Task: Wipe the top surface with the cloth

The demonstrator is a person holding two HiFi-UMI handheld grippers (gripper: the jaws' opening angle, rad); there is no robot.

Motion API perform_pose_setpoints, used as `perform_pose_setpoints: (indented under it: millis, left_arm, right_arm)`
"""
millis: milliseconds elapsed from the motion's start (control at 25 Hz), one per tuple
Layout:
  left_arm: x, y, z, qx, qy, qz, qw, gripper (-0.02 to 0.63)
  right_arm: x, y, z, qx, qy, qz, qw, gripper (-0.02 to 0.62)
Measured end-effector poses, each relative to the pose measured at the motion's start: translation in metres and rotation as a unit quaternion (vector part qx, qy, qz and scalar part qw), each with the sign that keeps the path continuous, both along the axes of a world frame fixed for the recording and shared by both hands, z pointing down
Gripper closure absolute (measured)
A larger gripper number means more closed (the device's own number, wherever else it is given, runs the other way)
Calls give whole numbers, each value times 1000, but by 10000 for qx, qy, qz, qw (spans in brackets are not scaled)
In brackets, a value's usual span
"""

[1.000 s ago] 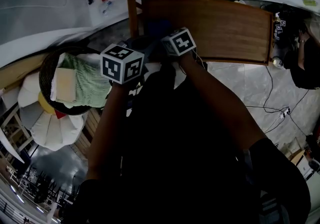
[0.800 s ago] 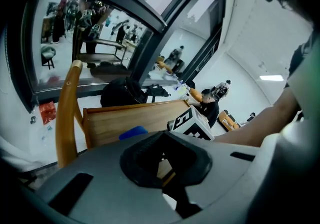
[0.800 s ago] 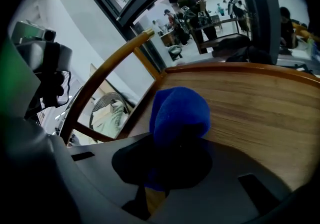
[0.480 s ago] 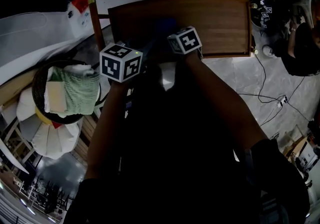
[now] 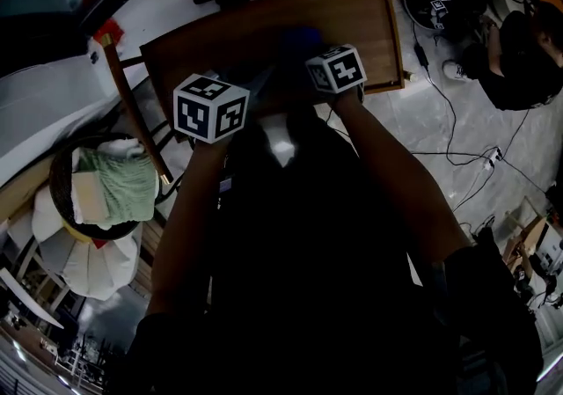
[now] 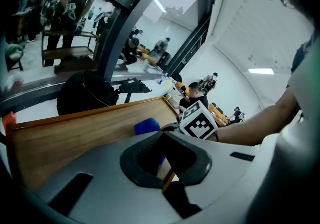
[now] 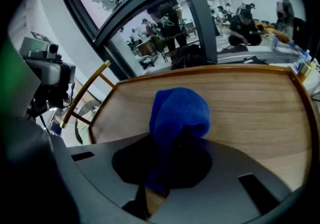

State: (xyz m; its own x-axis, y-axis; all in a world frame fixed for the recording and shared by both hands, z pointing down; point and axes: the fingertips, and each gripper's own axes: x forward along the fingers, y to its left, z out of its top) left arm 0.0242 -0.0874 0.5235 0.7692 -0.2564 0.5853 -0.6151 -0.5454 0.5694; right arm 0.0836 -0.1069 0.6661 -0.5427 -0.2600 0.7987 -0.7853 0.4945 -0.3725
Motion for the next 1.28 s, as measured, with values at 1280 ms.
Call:
perform_pose_setpoints:
  millis: [1280]
  left_arm:
    - [29, -5, -18, 167, 223, -109, 9996, 598]
  right_arm:
    - [167, -35, -48, 403, 1374, 857, 9860, 534]
